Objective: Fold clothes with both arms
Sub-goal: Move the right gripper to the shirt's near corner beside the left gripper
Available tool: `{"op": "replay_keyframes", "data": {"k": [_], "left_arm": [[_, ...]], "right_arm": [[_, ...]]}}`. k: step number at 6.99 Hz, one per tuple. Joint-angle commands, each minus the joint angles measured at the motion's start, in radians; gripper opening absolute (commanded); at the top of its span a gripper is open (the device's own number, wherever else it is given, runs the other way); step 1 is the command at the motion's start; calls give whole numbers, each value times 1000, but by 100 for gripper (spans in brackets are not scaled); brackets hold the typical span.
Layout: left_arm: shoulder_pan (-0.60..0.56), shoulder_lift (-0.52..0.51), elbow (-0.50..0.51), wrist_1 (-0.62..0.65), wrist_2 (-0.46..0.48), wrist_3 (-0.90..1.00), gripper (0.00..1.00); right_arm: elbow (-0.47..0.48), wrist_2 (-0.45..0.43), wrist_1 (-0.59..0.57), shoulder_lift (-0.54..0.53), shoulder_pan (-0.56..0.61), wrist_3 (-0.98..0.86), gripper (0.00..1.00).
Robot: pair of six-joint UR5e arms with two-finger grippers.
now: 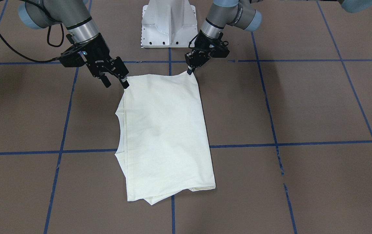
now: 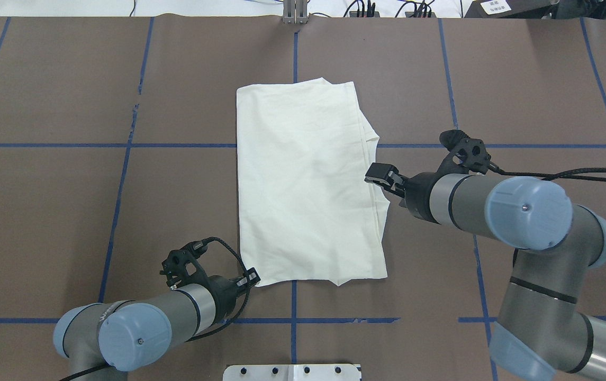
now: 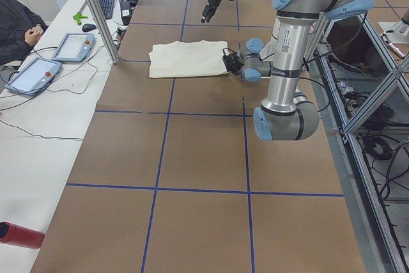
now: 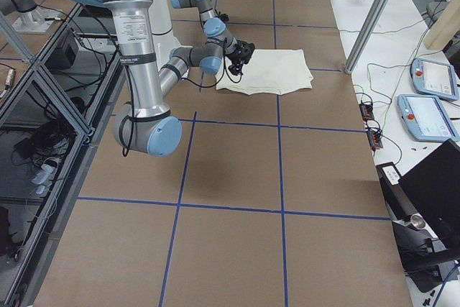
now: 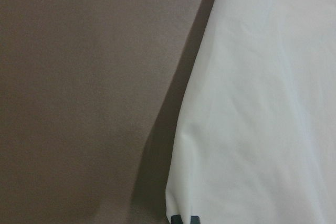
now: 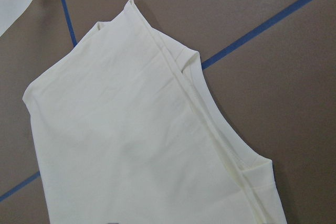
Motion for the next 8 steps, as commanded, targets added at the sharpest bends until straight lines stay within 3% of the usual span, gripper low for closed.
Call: {"op": "replay_keyframes", "data": {"k": [1, 5, 8], "left_arm": [[0, -4, -2, -1, 0, 0, 0], [-9, -3, -13, -1, 3, 0, 0], [-9, -4, -21, -1, 2, 0, 0]], "right_arm": [[0, -76, -234, 109, -100, 148, 86], [-39, -162, -337, 103, -241, 286, 89], [-100, -183, -339, 101, -268, 316, 87]]}}
